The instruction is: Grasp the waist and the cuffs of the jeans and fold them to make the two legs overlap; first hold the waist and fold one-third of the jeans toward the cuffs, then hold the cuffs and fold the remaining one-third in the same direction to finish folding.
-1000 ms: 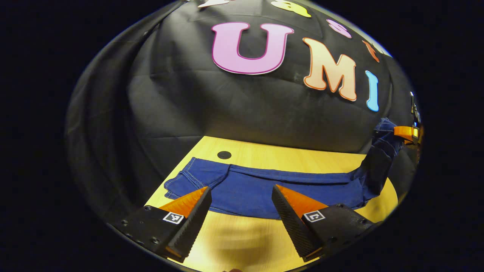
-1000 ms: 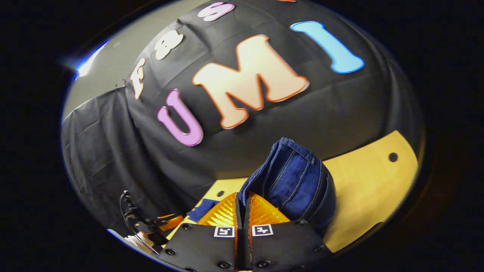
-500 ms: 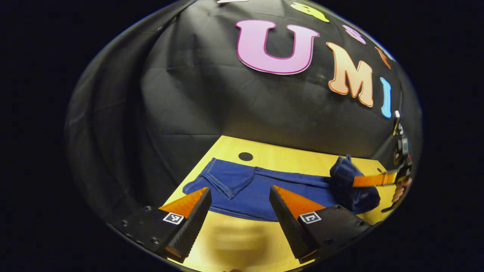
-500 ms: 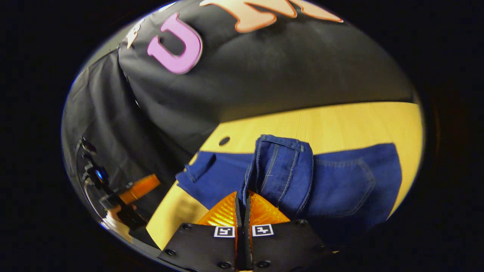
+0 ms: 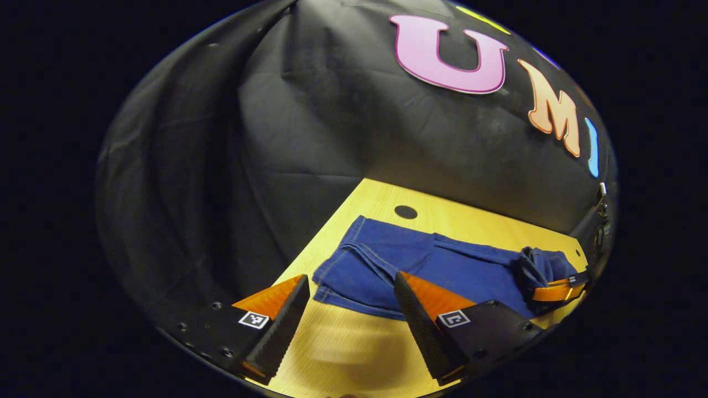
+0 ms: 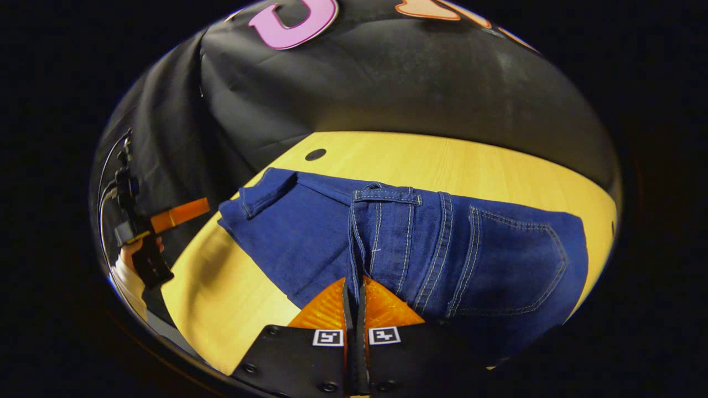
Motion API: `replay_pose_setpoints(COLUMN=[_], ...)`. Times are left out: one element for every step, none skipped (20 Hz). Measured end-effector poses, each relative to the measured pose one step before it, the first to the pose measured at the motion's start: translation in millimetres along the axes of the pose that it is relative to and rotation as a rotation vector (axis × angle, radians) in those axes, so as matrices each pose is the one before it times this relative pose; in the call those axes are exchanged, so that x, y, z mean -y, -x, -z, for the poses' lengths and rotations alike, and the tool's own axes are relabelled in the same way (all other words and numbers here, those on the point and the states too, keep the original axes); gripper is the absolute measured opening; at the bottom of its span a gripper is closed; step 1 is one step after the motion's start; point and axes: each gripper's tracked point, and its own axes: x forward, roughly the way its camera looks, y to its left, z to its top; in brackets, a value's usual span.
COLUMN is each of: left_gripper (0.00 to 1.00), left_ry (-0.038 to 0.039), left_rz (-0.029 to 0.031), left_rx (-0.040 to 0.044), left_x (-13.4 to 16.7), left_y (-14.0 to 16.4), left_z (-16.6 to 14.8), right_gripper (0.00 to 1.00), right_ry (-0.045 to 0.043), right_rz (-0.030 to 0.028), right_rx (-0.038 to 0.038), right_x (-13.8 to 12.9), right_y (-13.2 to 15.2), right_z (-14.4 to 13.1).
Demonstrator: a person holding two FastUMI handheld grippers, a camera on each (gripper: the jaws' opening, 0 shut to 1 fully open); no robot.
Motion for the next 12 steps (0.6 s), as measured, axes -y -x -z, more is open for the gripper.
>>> replay_pose_setpoints(left_gripper=[0.94, 0.95, 0.95, 0.95, 0.95, 0.95, 0.95, 0.95, 0.95, 0.95, 0.94, 0.93], left_ry=[0.01034, 0.01252, 0.01331, 0.01563, 0.01375, 0.01176, 0.00808, 0.00358, -0.00134, -0.00648, -0.00537, -0.00320], left_rz=[0.00637, 0.00837, 0.00540, 0.00348, 0.00282, -0.00121, -0.00491, -0.00312, -0.00567, -0.00791, -0.00407, -0.00438], left_rx=[-0.02133, -0.02206, -0.01890, -0.01598, -0.01709, -0.01245, -0.00898, -0.00619, -0.00738, -0.00422, -0.00775, -0.00097], left_x=[1.73, 0.60, 2.18, 2.90, 3.08, 0.22, -2.67, -0.60, -0.47, -0.74, -0.33, -2.86], left_y=[-3.23, -4.54, -3.71, -4.01, -2.66, -0.18, -1.81, -0.05, -0.64, -0.14, 0.54, 0.08], left_z=[5.61, 9.11, 7.35, 5.78, 5.01, 4.92, 2.46, 0.39, 0.91, 2.11, 0.95, 2.02], right_gripper=[0.03, 0.03, 0.00, 0.02, 0.05, 0.14, 0.15, 0.24, 0.43, 0.61, 0.79, 0.97], right_ry=[0.03768, 0.02951, 0.01160, -0.00338, -0.01433, -0.03497, -0.04520, -0.04908, -0.03167, 0.00037, 0.02170, 0.02276], right_rz=[0.01980, 0.01716, 0.00823, -0.00353, -0.00482, -0.01927, -0.01936, -0.05274, -0.02559, 0.00500, 0.02297, 0.02413], right_rx=[-0.00989, 0.00083, 0.00488, 0.00855, 0.00942, 0.00750, 0.00362, 0.00424, 0.00591, 0.01067, 0.02647, 0.03104], right_x=[-1.00, -0.65, -0.01, -1.35, 1.47, -3.23, -4.44, -8.82, -7.49, 1.30, 7.78, 8.43], right_y=[0.43, -1.33, -1.68, 1.24, 1.77, 3.14, 3.94, 5.36, 4.72, 8.69, 6.75, 9.04], right_z=[1.41, -0.70, 0.54, -1.02, -0.79, -2.41, -2.10, -1.78, -5.37, -3.40, -5.44, -8.08])
